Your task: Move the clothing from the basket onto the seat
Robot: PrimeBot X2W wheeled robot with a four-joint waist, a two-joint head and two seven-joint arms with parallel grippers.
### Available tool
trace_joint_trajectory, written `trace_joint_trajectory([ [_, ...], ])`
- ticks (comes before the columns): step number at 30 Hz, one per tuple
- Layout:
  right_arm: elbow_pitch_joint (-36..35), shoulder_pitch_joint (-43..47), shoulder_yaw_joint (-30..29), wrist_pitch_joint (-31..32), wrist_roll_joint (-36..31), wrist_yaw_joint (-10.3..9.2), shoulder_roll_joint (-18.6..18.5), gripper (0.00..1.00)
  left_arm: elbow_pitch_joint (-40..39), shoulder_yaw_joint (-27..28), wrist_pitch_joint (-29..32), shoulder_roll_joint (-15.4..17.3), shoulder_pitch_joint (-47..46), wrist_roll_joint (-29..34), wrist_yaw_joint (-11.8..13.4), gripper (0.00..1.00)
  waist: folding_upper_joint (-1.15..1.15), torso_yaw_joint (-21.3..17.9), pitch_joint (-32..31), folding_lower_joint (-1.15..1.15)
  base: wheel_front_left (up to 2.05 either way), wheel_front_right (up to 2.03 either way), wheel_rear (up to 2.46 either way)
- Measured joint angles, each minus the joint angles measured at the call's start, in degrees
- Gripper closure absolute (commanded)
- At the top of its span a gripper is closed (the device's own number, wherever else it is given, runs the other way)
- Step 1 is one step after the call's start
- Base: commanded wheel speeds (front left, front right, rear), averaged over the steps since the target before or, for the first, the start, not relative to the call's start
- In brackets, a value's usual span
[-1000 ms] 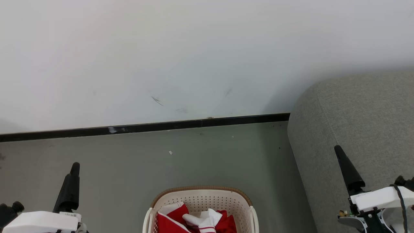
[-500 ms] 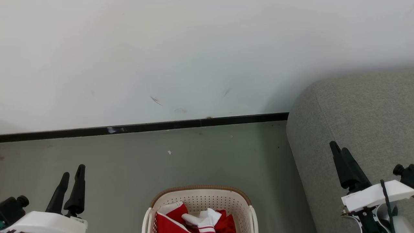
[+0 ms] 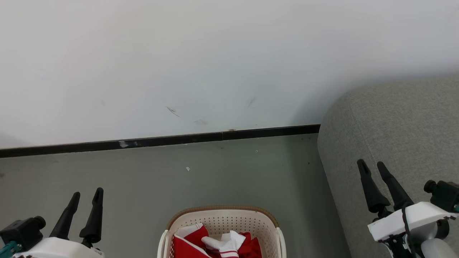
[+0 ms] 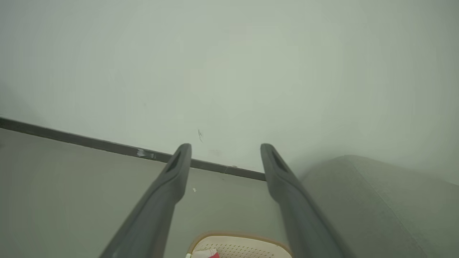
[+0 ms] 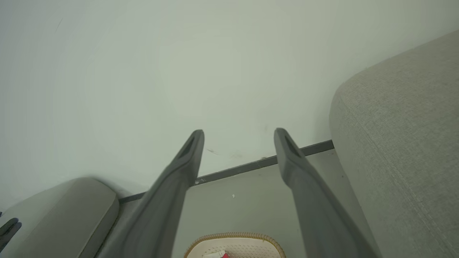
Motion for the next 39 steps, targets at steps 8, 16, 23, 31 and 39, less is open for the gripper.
trace_joint_trajectory([
  [8, 0.36, 0.03, -0.71, -1.33, -7.9, 0.0, 1.26, 0.0, 0.42, -0.44, -1.47, 0.46, -0.75, 5.2, 0.57, 0.0, 0.0, 0.02, 0.1, 0.0, 0.0, 0.0, 0.0],
  [16, 0.34, 0.02, -1.63, -2.43, -15.69, 0.01, 2.34, 0.0, 0.15, -0.23, -3.27, 0.98, -2.26, 10.48, 0.57, 0.0, 0.0, -0.01, 0.23, 0.0, 0.0, 0.0, 0.0],
  [23, 0.19, 0.01, -2.92, -3.64, -22.45, 0.01, 3.42, 0.0, 0.07, -0.13, -4.54, 1.15, -2.32, 14.83, 0.57, 0.0, 0.0, 0.04, 0.35, -0.01, 0.0, 0.0, 0.0],
  [31, -0.12, -0.03, -3.76, -3.92, -24.39, 0.02, 4.1, 0.0, 0.12, 0.57, -4.86, 1.03, -2.43, 16.22, 0.48, 0.0, 0.0, 0.13, 0.44, -0.01, 0.0, 0.0, 0.0],
  [39, -0.11, -0.03, -4.24, -3.92, -24.68, 0.02, 4.53, 0.0, 0.36, 1.24, -4.86, 0.6, -2.57, 16.71, 0.38, 0.0, 0.0, 0.22, 0.71, -0.01, 0.0, 0.0, 0.0],
])
